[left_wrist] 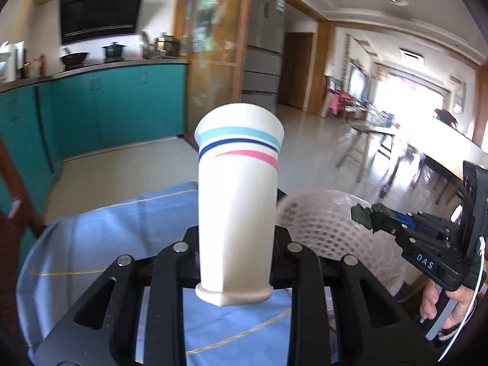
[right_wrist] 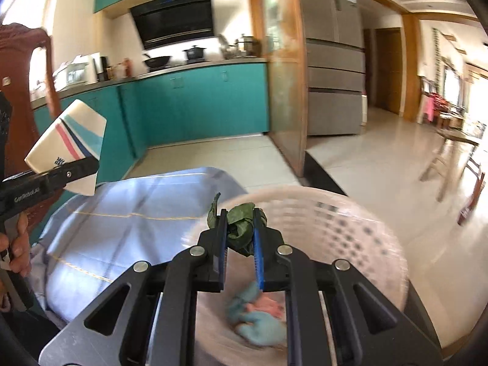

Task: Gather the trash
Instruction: 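Carry cup and leaf over the white basket and open both grippers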

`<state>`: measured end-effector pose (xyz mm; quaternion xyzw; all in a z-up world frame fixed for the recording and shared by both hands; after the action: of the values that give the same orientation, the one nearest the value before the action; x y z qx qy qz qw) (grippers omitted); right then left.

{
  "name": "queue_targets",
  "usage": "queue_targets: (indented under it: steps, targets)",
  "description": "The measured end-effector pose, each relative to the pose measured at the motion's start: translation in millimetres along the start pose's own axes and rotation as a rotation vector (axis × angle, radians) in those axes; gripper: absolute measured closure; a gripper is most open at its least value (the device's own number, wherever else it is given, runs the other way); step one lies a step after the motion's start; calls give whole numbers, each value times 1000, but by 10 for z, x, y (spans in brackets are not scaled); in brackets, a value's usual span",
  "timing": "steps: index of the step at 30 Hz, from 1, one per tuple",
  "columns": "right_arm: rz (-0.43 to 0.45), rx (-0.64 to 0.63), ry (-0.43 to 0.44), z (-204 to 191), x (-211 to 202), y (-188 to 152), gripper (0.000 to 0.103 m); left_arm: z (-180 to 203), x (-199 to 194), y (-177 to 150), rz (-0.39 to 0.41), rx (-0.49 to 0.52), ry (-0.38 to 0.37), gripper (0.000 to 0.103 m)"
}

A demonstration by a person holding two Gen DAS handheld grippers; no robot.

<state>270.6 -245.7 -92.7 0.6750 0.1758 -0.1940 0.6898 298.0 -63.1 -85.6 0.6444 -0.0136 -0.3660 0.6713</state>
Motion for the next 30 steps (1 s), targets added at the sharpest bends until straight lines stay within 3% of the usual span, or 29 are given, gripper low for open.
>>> queue_targets:
  steps: [9, 14, 15, 16, 17, 19, 22, 24, 27, 30]
  targets:
    - [-45, 45, -81, 473, 12, -231, 88, 706, 745, -119, -89, 45, -140, 75]
    - [-52, 78, -90, 567, 4, -262, 88, 818, 1040, -173, -138, 29, -201, 70]
    - [-54, 81, -92, 577, 14, -271, 88, 843, 1064, -197, -146, 29, -208, 61]
    - [-60, 84, -98, 593, 34, -282, 88, 845, 1085, -200, -146, 28, -195, 41]
    - [-65, 88, -106, 604, 43, -296, 87, 828, 1075, -191, -135, 25, -181, 35]
    - [-79, 102, -120, 635, 83, -317, 84, 773, 1042, -162, -120, 10, -176, 31]
    - [-85, 121, -104, 630, 96, -321, 67, 649, 948, -108, -100, -10, -148, 29]
    - [-71, 115, -110, 608, 75, -303, 47, 521, 842, -89, -85, -22, -113, 28]
    - [-39, 98, -119, 579, 25, -277, 38, 392, 675, -90, -65, -40, -63, 19]
    - [5, 102, -99, 522, -89, -237, 28, 257, 456, -64, -35, -25, 11, 16]
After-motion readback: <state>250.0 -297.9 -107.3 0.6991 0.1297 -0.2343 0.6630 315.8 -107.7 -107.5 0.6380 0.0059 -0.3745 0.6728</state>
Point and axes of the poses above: each gripper's, at about its wrist camera, not at the fingertips, and x roughly the way its jaws point, z to its right, y to its top, the point moved 7 cm from there along x, roughly the way its jaws point, and after that the axes turned 11 degrees about -y, right-handed, at the moved point
